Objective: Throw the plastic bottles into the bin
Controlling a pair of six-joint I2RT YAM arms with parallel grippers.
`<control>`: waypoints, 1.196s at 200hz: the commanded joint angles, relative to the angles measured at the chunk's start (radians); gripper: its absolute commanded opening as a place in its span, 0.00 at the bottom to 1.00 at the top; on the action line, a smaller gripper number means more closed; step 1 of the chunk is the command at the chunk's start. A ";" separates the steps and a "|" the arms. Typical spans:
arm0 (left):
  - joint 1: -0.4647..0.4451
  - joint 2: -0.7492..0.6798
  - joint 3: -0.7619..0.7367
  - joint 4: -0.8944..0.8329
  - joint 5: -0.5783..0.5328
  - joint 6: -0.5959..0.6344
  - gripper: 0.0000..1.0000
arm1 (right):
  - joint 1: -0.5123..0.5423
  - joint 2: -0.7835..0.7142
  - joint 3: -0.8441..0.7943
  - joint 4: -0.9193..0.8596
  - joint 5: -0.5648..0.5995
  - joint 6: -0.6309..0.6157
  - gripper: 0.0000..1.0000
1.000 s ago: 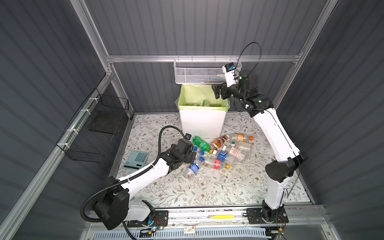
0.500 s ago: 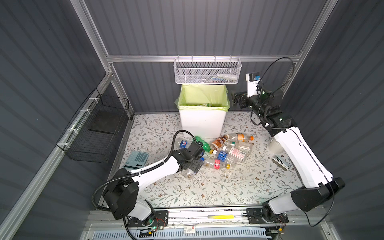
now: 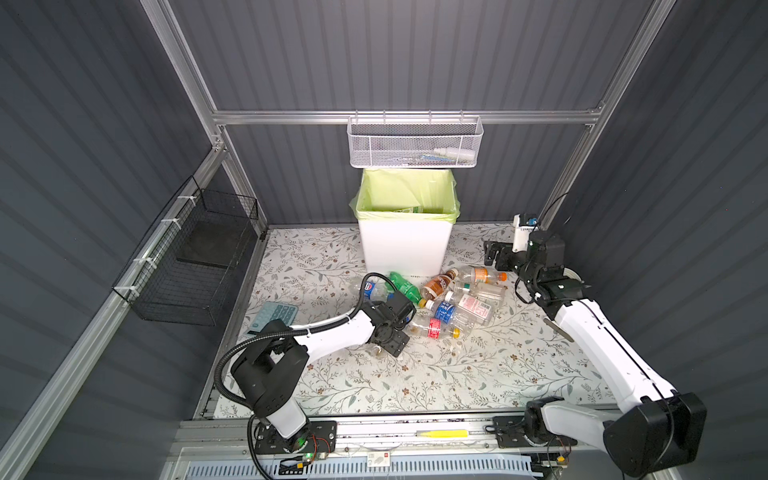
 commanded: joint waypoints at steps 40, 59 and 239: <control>-0.002 0.034 0.037 -0.011 0.007 -0.010 0.69 | -0.028 -0.044 -0.119 0.090 -0.017 0.080 0.99; -0.003 0.036 0.037 -0.016 0.006 -0.006 0.60 | -0.036 -0.047 -0.128 0.091 -0.018 0.085 0.99; -0.003 -0.395 0.578 0.492 -0.314 0.457 0.51 | -0.071 -0.137 -0.160 0.133 -0.048 0.106 0.99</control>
